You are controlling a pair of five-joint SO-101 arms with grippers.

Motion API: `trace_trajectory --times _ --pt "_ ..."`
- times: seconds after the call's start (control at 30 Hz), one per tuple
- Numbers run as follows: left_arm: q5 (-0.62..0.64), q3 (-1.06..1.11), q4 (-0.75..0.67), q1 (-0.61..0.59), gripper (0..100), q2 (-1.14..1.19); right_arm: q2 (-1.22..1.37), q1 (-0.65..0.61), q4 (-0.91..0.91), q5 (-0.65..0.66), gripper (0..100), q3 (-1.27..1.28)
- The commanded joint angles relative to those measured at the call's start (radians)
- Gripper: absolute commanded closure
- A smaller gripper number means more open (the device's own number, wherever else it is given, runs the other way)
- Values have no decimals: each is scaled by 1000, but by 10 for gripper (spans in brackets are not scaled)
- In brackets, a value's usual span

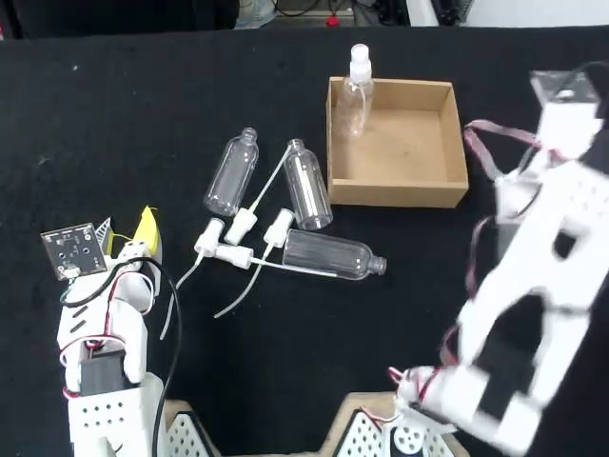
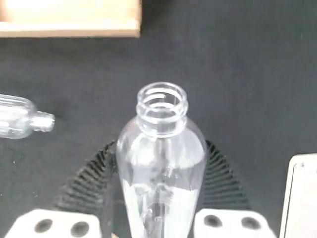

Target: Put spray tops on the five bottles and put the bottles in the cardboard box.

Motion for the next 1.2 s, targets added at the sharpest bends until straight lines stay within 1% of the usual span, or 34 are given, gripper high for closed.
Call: trace_trajectory --times 0.0,0.07,0.17,0.27,0.4,0.5,0.6,0.77,0.87,1.0,1.1,1.17 --pt "-12 19 3 10 805 -15 -315 -97 -84 -29 889 200" --pt "-12 19 3 10 805 -15 -438 -161 -120 -81 889 278" --pt "-12 19 3 12 805 -15 -605 -272 -224 -150 889 380" --pt "-12 19 3 12 805 -15 -748 -413 -331 -224 898 487" --pt "-12 19 3 12 805 -15 -912 -589 -479 -334 990 638" --pt "-12 19 3 12 805 -15 -992 -686 -557 -413 959 737" --pt "-12 19 3 12 805 -15 -1009 -766 -578 -422 942 794" --pt "-12 19 2 12 805 -15 -1018 -841 -598 -419 939 845" --pt "-12 19 2 12 805 -14 -1015 -913 -634 -419 938 872" --pt "-12 19 2 12 805 -12 -1009 -993 -704 -420 917 937" --pt "-12 19 -2 12 805 -11 -1009 -1030 -795 -427 880 1020" --pt "-12 19 -3 12 805 -11 -1009 -1045 -859 -427 880 1075"
